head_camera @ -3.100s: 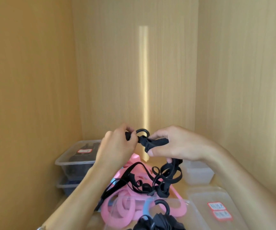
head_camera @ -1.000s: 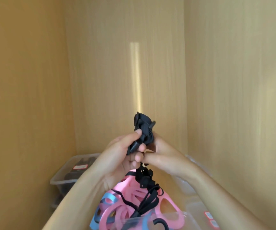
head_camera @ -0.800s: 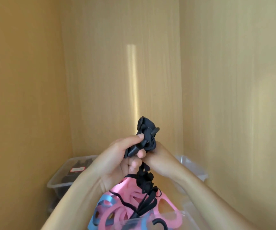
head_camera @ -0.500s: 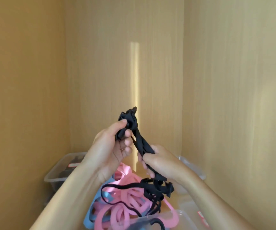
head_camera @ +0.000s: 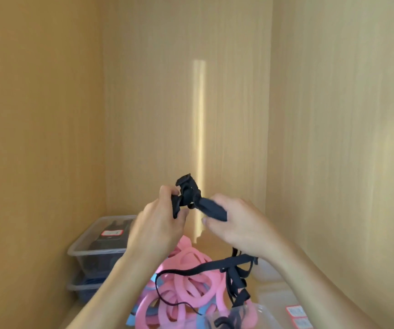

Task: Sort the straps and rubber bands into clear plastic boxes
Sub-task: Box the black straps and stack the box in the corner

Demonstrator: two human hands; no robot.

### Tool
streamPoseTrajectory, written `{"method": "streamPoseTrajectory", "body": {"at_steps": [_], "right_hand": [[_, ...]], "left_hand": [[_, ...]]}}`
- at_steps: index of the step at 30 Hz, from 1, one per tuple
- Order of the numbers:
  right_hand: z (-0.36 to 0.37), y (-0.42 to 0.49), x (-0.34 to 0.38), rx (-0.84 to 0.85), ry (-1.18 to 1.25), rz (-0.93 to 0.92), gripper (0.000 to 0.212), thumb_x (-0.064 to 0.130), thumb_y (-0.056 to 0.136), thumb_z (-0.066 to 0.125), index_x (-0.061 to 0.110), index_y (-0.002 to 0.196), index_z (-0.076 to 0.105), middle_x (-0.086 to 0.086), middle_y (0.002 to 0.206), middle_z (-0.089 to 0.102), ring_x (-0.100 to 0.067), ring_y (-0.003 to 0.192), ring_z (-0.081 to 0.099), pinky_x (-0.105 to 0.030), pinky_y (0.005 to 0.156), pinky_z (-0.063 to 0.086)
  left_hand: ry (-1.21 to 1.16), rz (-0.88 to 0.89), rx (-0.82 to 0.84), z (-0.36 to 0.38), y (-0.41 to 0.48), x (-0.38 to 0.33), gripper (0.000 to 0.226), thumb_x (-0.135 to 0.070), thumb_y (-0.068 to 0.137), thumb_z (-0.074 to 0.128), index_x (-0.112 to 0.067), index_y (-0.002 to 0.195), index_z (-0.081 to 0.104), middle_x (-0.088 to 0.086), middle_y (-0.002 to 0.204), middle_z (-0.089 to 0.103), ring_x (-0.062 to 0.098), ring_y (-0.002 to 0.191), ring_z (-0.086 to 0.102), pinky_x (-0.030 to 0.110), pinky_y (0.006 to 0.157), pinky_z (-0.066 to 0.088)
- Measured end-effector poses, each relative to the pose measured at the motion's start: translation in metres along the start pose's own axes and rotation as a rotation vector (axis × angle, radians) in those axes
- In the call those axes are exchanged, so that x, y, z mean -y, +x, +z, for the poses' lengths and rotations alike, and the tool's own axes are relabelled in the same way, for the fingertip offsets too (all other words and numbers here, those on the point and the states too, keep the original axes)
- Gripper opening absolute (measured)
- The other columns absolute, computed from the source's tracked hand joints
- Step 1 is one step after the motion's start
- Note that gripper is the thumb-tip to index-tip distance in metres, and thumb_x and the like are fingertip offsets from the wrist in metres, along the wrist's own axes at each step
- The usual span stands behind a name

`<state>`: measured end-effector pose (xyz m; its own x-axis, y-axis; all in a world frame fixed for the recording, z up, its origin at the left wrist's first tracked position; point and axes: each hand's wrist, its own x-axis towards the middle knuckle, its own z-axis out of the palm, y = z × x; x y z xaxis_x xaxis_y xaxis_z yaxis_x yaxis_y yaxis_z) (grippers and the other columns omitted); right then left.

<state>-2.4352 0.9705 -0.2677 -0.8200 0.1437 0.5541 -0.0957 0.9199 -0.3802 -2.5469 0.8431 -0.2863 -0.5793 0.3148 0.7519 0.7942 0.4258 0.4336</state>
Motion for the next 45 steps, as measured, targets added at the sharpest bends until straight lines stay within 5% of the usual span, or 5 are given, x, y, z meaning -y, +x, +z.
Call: {"method": "streamPoseTrajectory", "body": {"at_steps": [7, 19, 26, 31, 45], "right_hand": [[-0.013, 0.004, -0.019, -0.135, 0.117, 0.039, 0.013, 0.042, 0.095, 0.053, 0.040, 0.107, 0.057, 0.018, 0.089, 0.067, -0.003, 0.078, 0.060, -0.034, 0.080, 0.051], [-0.004, 0.003, -0.003, -0.184, 0.520, 0.025, 0.038, 0.057, 0.090, 0.037, 0.031, 0.083, 0.063, 0.008, 0.054, 0.056, -0.013, 0.041, 0.051, -0.015, 0.042, 0.032], [-0.002, 0.001, 0.000, -0.044, 0.690, 0.093, 0.035, 0.053, 0.092, 0.042, 0.028, 0.104, 0.063, 0.002, 0.075, 0.067, -0.018, 0.061, 0.067, -0.032, 0.055, 0.050], [0.007, -0.001, 0.008, 0.087, 0.639, 0.105, 0.027, 0.012, 0.096, 0.053, 0.034, 0.109, 0.059, 0.010, 0.083, 0.070, -0.008, 0.075, 0.067, -0.025, 0.071, 0.055], [0.019, 0.002, 0.003, -0.007, 0.517, 0.217, 0.028, 0.024, 0.082, 0.059, 0.046, 0.099, 0.053, 0.013, 0.079, 0.067, -0.003, 0.060, 0.055, -0.020, 0.064, 0.045]], "left_hand": [[-0.002, 0.113, 0.275, -0.009, -0.003, -0.012, 0.014, -0.034, 0.074, 0.056, -0.030, 0.088, 0.055, -0.006, 0.061, 0.055, 0.019, 0.061, 0.050, 0.029, 0.056, 0.036], [-1.273, -0.215, 0.671, -0.025, 0.001, -0.014, 0.044, -0.021, 0.047, 0.060, -0.001, 0.085, 0.055, -0.002, 0.043, 0.032, 0.007, 0.034, 0.023, 0.016, 0.036, 0.019], [-1.548, -0.325, 0.529, -0.026, -0.001, -0.028, 0.010, -0.021, 0.073, 0.059, -0.013, 0.066, 0.060, -0.005, 0.046, 0.035, 0.007, 0.036, 0.031, 0.018, 0.039, 0.030], [-1.306, -0.346, 0.336, -0.015, -0.001, -0.032, 0.024, -0.023, 0.095, 0.046, -0.012, 0.073, 0.046, 0.000, 0.056, 0.038, 0.013, 0.045, 0.033, 0.030, 0.049, 0.034], [-0.274, -0.146, 0.040, 0.002, -0.009, -0.020, 0.024, -0.048, 0.092, 0.049, -0.041, 0.098, 0.027, -0.007, 0.063, 0.063, 0.009, 0.050, 0.054, 0.028, 0.049, 0.040]]}}
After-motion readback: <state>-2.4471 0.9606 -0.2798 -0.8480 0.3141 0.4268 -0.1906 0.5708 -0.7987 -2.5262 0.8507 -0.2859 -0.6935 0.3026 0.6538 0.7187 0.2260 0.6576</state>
